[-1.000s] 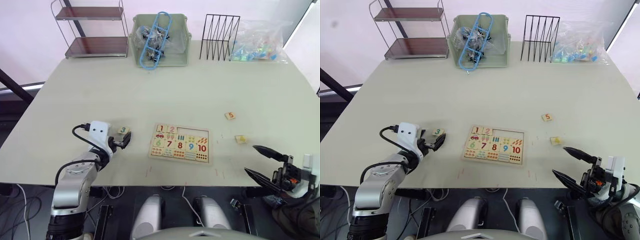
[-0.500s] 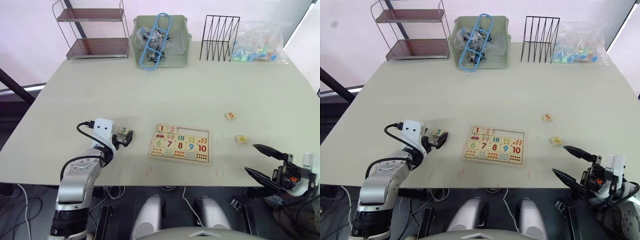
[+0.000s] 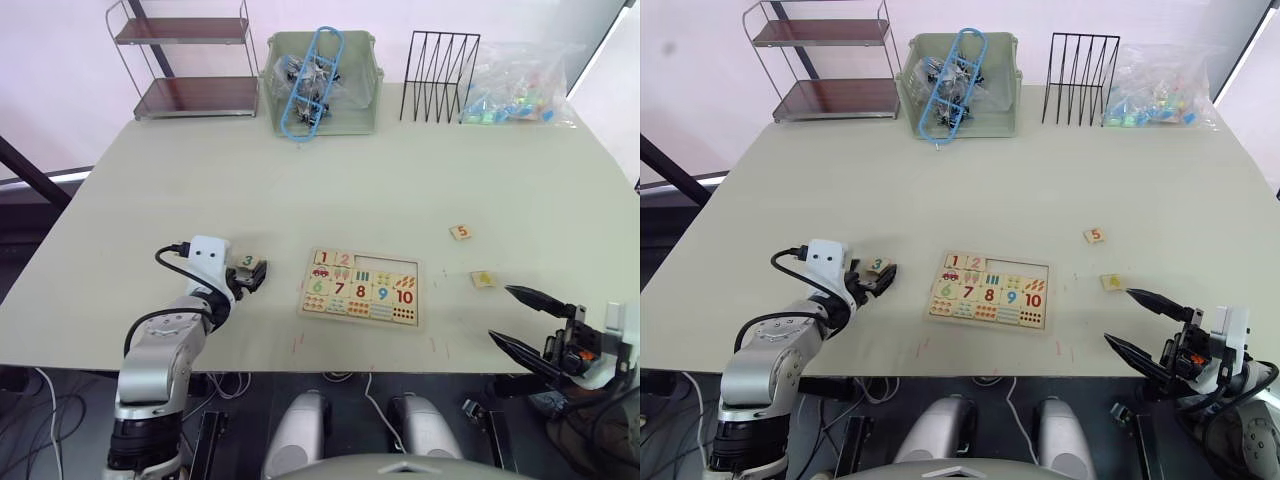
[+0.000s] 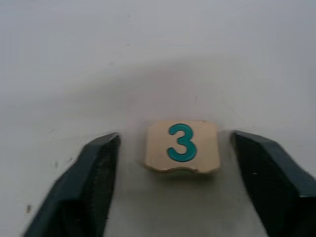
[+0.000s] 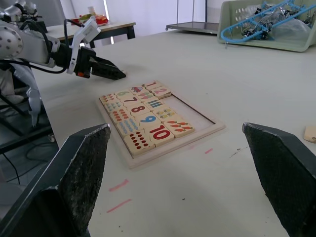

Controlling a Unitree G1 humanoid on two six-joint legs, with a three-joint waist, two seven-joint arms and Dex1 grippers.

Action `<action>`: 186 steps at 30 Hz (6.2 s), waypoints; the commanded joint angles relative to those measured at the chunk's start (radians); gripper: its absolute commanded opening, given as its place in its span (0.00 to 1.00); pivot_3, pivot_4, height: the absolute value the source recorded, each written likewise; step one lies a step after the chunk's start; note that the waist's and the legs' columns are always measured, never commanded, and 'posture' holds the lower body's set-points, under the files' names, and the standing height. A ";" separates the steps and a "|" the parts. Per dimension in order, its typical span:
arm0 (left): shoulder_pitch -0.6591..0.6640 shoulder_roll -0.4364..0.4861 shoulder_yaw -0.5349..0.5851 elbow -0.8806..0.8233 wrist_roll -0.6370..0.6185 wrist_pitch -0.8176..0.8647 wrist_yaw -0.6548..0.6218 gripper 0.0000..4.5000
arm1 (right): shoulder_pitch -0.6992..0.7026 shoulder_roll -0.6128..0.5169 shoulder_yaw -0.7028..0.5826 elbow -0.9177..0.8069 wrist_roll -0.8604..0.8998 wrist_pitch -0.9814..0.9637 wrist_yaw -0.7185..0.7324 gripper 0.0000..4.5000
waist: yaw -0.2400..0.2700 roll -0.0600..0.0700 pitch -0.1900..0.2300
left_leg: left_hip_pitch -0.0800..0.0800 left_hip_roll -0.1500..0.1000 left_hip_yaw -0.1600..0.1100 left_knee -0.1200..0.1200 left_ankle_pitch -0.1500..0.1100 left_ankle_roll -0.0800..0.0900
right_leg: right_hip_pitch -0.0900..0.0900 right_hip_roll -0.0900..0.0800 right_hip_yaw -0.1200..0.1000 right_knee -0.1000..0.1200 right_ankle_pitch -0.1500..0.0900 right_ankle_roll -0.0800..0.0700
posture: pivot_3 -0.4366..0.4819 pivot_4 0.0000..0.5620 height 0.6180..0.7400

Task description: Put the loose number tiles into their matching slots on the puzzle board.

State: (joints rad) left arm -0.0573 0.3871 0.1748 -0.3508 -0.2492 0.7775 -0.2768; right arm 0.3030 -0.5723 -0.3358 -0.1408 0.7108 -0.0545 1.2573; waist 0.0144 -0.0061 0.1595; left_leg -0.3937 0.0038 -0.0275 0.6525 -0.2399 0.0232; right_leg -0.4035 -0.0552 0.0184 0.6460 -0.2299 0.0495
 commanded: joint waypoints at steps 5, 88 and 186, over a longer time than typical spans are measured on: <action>0.014 0.008 -0.024 0.043 -0.006 0.006 -0.032 0.33 | 0.010 0.012 -0.020 -0.035 0.009 -0.011 -0.003 1.00 | 0.000 0.001 -0.001 | 0.000 0.000 0.000 0.000 0.000 0.000 | 0.000 0.000 0.000 0.000 0.000 0.000 | 0.48 0.27 1.00; -0.454 0.588 -0.407 0.933 -0.224 -1.123 -1.338 0.99 | -0.090 -0.051 -0.020 0.005 0.028 0.023 0.152 1.00 | 0.000 -0.007 0.005 | -0.004 0.002 0.004 0.000 0.000 0.000 | -0.002 0.002 -0.003 -0.002 0.001 0.002 | 0.48 0.27 1.00; -1.033 0.181 -0.611 0.944 0.103 -0.715 -1.290 0.21 | 0.065 0.092 0.006 -0.176 -0.020 -0.062 -0.052 1.00 | -0.009 -0.009 0.006 | -0.005 -0.001 0.003 0.002 0.000 0.000 | -0.002 0.005 -0.002 0.000 0.002 0.003 | 0.48 0.27 1.00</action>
State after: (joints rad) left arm -1.0655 0.5627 -0.4396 0.6175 -0.1709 0.0539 -1.5691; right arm 0.3634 -0.4826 -0.3246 -0.2798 0.6850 -0.0944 1.2098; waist 0.0053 -0.0148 0.1658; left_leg -0.3984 0.0031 -0.0247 0.6543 -0.2398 0.0234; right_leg -0.4057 -0.0500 0.0161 0.6459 -0.2284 0.0525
